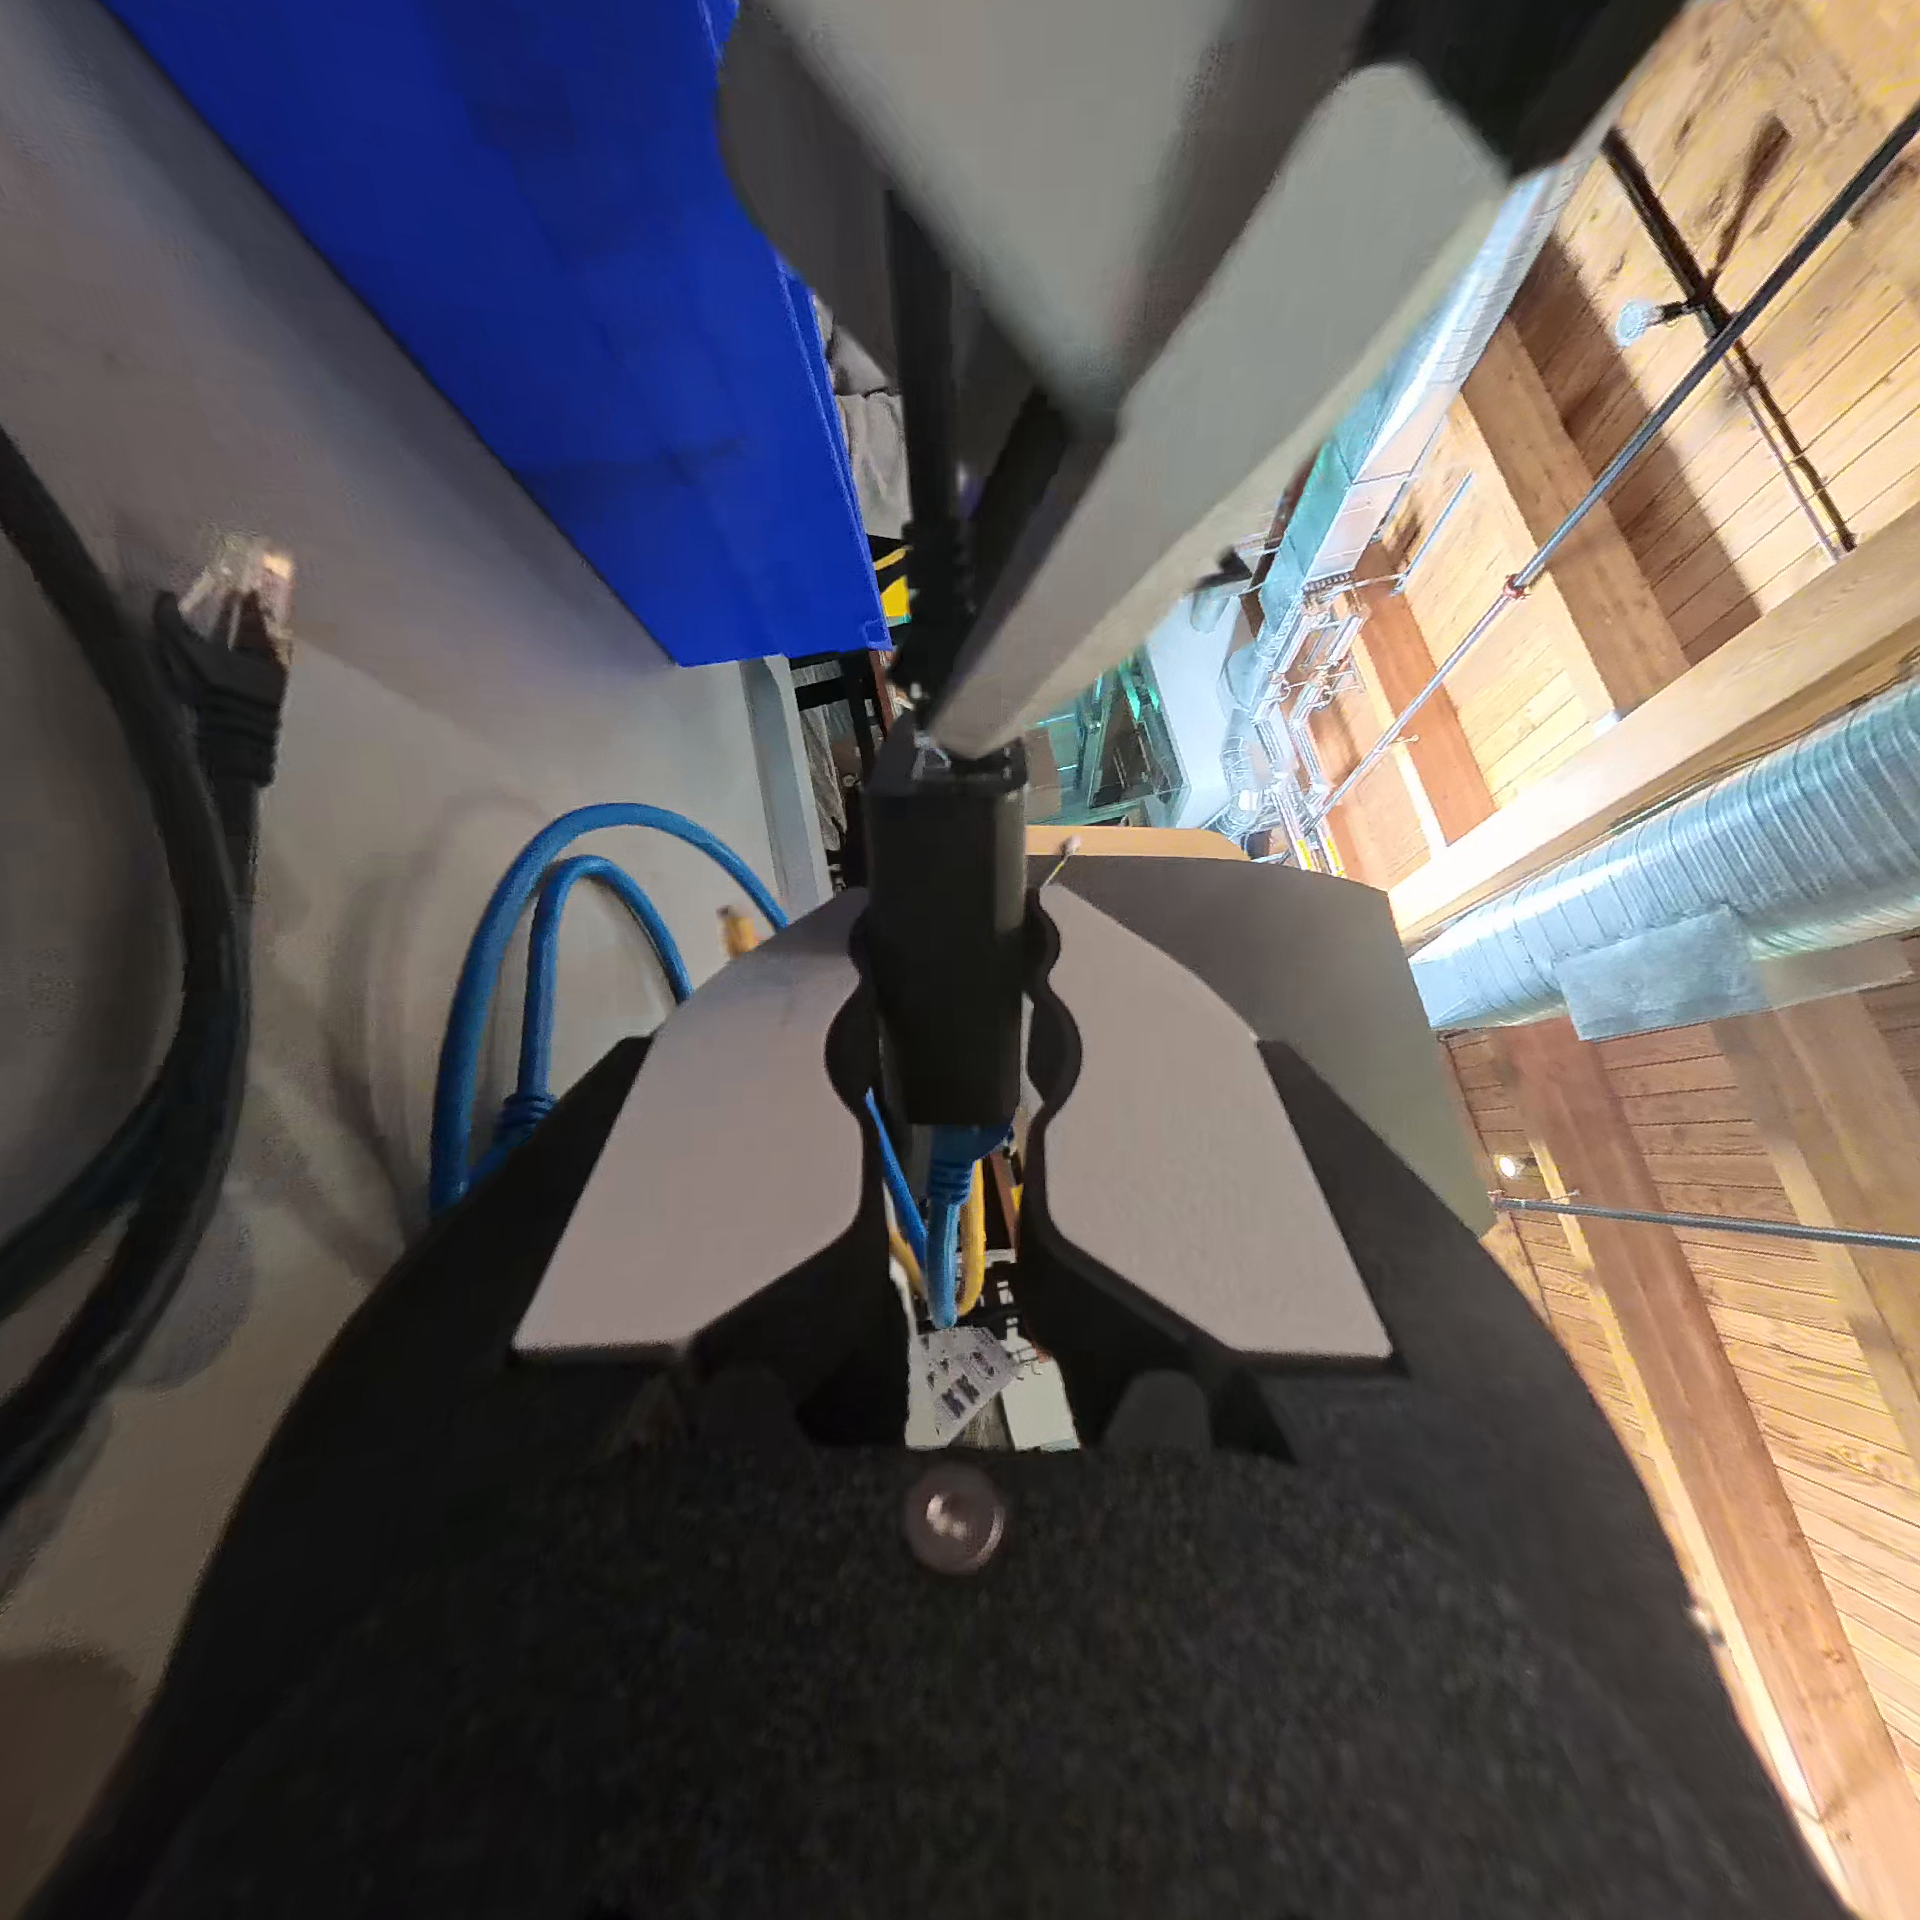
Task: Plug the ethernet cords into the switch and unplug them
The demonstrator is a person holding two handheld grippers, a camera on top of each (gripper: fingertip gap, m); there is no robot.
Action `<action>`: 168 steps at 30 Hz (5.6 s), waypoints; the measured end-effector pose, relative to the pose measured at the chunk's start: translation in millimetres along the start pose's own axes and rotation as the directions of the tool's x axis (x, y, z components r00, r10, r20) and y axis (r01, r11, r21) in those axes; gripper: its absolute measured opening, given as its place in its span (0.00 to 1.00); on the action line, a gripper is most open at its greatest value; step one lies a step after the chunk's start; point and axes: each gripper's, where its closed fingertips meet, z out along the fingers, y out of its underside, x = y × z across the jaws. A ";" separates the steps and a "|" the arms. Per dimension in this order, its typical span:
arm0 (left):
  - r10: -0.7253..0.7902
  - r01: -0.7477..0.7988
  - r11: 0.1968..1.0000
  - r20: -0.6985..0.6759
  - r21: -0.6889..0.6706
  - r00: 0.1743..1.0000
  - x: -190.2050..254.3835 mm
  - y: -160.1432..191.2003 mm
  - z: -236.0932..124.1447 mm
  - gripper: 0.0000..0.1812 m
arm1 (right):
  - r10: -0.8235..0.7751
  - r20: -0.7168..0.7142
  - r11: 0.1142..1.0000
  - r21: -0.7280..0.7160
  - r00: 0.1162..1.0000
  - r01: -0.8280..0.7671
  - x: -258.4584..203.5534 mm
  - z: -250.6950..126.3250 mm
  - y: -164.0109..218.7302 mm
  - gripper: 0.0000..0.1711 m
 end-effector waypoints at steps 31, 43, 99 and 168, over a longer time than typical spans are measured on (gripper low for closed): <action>0.089 -0.088 0.996 0.116 -0.011 0.989 -16.6 18.6 9.8 0.07 | 0.027 0.121 0.999 -0.031 0.992 -0.023 -21.8 6.2 -1.8 0.14; 0.014 -0.013 1.000 0.110 -0.017 0.994 -13.9 27.4 11.5 0.07 | 0.086 0.192 0.996 -0.050 0.978 -0.078 -34.7 5.4 -4.4 0.15; 0.440 -0.305 0.815 -0.183 0.492 0.879 37.5 -36.9 -46.4 0.14 | 0.623 0.710 0.407 0.066 0.330 -0.911 26.9 -50.9 -56.0 0.19; 0.640 -0.615 0.739 -0.002 0.274 0.768 46.5 -3.0 8.1 0.14 | 0.411 0.816 0.668 0.034 0.407 -0.743 39.0 -78.7 -75.3 0.09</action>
